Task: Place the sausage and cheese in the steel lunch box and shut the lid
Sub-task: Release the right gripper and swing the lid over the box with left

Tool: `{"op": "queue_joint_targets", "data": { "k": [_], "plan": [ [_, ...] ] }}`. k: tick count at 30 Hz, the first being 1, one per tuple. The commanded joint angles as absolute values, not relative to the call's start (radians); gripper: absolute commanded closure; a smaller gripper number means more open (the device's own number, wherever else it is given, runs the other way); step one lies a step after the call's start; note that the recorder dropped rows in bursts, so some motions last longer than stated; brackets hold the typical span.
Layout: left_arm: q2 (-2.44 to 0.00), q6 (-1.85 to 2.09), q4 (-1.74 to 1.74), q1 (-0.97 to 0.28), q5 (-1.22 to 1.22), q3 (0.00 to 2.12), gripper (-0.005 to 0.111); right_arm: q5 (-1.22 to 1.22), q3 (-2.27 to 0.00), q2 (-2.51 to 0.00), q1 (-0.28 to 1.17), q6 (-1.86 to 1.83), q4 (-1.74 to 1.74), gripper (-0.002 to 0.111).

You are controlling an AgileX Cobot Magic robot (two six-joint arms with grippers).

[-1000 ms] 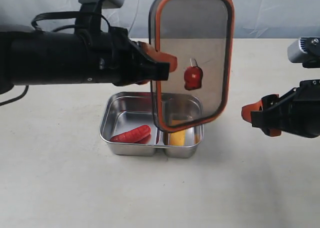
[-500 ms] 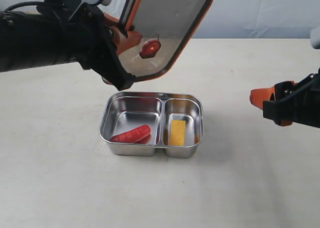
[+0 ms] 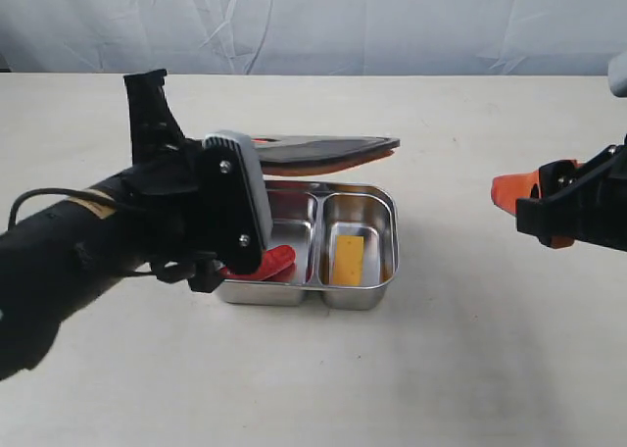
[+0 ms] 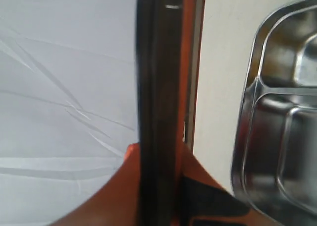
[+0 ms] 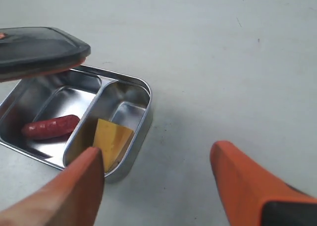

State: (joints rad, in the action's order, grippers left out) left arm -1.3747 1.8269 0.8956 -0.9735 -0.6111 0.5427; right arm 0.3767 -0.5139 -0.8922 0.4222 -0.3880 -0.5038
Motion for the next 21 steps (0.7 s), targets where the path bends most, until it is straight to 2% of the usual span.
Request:
{"op": "queue_joint_targets", "data": {
  "k": [1, 11, 21],
  "plan": [
    [-1.463, 1.880, 0.942, -1.065, -0.790, 0.539, 0.107, 0.367, -0.515, -0.886, 0.420, -0.390, -0.493, 0.046],
    [-1.721, 1.887, 0.976, -1.185, -1.019, 0.539, 0.107, 0.365, -0.515, -0.886, 0.420, -0.378, -0.478, 0.046],
    [-1.832, 1.889, 1.029, -1.219, -1.028, 0.539, 0.107, 0.365, -0.515, -0.886, 0.420, -0.378, -0.478, 0.046]
  ]
}}
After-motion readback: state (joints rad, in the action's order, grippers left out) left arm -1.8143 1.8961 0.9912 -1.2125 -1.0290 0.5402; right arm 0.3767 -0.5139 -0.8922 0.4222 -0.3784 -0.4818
